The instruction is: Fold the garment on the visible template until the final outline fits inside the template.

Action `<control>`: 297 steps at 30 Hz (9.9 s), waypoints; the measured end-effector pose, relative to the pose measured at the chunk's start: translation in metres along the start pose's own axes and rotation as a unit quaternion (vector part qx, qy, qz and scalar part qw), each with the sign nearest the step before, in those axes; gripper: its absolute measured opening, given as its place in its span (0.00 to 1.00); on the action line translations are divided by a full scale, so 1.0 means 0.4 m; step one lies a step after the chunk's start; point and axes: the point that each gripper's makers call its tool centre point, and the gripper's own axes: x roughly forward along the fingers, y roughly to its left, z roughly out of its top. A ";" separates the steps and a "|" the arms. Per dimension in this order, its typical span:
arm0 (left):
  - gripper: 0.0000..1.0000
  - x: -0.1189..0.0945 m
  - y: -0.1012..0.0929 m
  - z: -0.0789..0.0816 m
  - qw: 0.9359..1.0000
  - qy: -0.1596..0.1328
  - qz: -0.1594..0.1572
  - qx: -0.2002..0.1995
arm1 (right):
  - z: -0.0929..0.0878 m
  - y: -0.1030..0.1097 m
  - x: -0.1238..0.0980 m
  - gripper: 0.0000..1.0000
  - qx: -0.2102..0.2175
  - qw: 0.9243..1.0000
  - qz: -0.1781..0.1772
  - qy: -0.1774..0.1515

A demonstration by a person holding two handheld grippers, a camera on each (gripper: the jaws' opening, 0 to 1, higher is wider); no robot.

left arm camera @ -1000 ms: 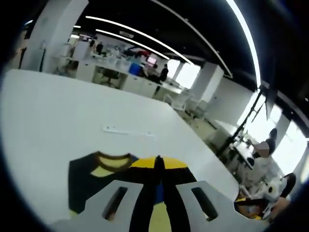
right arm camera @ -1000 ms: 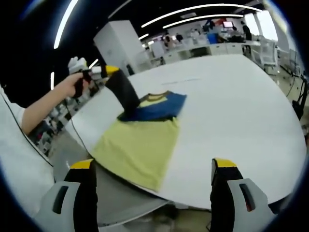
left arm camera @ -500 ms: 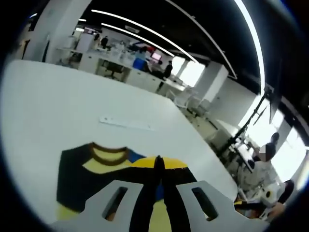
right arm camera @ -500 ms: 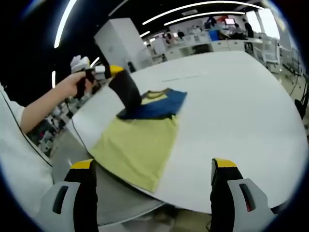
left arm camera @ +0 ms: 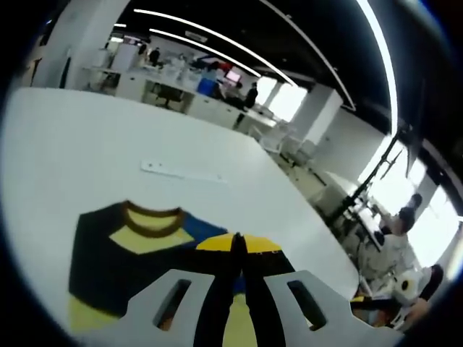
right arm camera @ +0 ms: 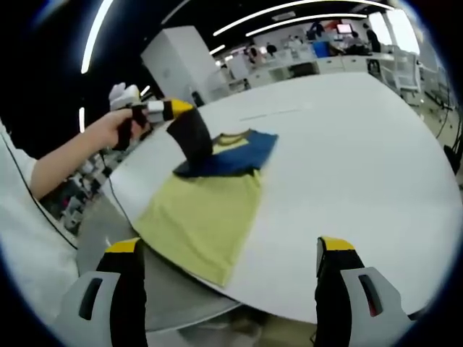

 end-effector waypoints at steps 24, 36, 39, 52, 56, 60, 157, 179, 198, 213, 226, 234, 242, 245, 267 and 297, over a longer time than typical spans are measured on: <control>0.00 0.086 -0.009 -0.081 0.999 -0.006 0.042 -0.028 | -0.005 -0.038 0.004 0.98 0.005 1.000 0.009 0.006; 0.00 0.132 0.000 -0.097 0.995 -0.024 0.063 -0.068 | -0.004 -0.057 0.004 0.98 0.008 1.000 0.006 0.007; 0.00 0.146 -0.004 -0.105 0.995 -0.022 0.065 -0.075 | -0.005 -0.058 0.007 0.98 0.008 1.000 0.006 0.008; 0.00 0.194 0.014 -0.169 0.992 0.000 0.087 -0.087 | -0.003 -0.062 0.021 0.98 0.010 1.000 0.009 0.009; 0.00 0.210 0.020 -0.177 0.991 0.005 0.090 -0.094 | -0.003 -0.068 0.019 0.98 0.011 1.000 0.007 0.008; 0.00 0.226 0.014 -0.186 0.992 0.011 0.088 -0.094 | -0.005 -0.070 0.020 0.98 0.014 1.000 0.007 0.008; 0.21 0.153 -0.001 -0.458 0.979 0.147 0.040 0.133 | -0.008 -0.067 0.054 0.98 0.014 1.000 0.018 0.020; 0.11 0.175 0.022 -0.454 0.965 0.145 0.085 0.204 | -0.019 -0.091 0.029 0.98 0.024 1.000 0.008 0.018; 0.00 0.137 -0.018 -0.478 0.981 0.150 0.063 0.105 | -0.019 -0.076 0.035 0.98 0.022 1.000 0.011 0.016; 0.02 0.125 -0.028 -0.506 0.980 0.164 0.049 0.098 | -0.019 -0.067 0.037 0.98 0.019 1.000 0.014 0.018; 0.08 0.101 -0.050 -0.519 0.978 0.183 0.013 0.096 | -0.008 -0.027 0.049 0.98 0.011 1.000 0.017 0.016; 0.20 0.047 -0.031 -0.523 0.978 0.190 0.004 0.089 | -0.006 0.017 0.063 0.98 0.004 1.000 0.021 0.017; 0.28 -0.010 -0.016 -0.508 0.977 0.189 -0.015 0.097 | -0.009 0.069 0.076 0.98 -0.003 1.000 0.024 0.015; 0.29 -0.036 -0.005 -0.502 0.977 0.188 -0.015 0.099 | -0.009 0.087 0.075 0.98 -0.005 1.000 0.025 0.012; 0.40 -0.175 0.069 -0.440 0.980 0.168 -0.020 0.105 | -0.001 0.152 0.092 0.98 -0.028 0.999 0.025 0.014; 0.58 -0.377 0.182 -0.346 0.986 0.138 -0.018 0.096 | 0.012 0.201 0.108 0.97 -0.045 0.999 0.021 0.011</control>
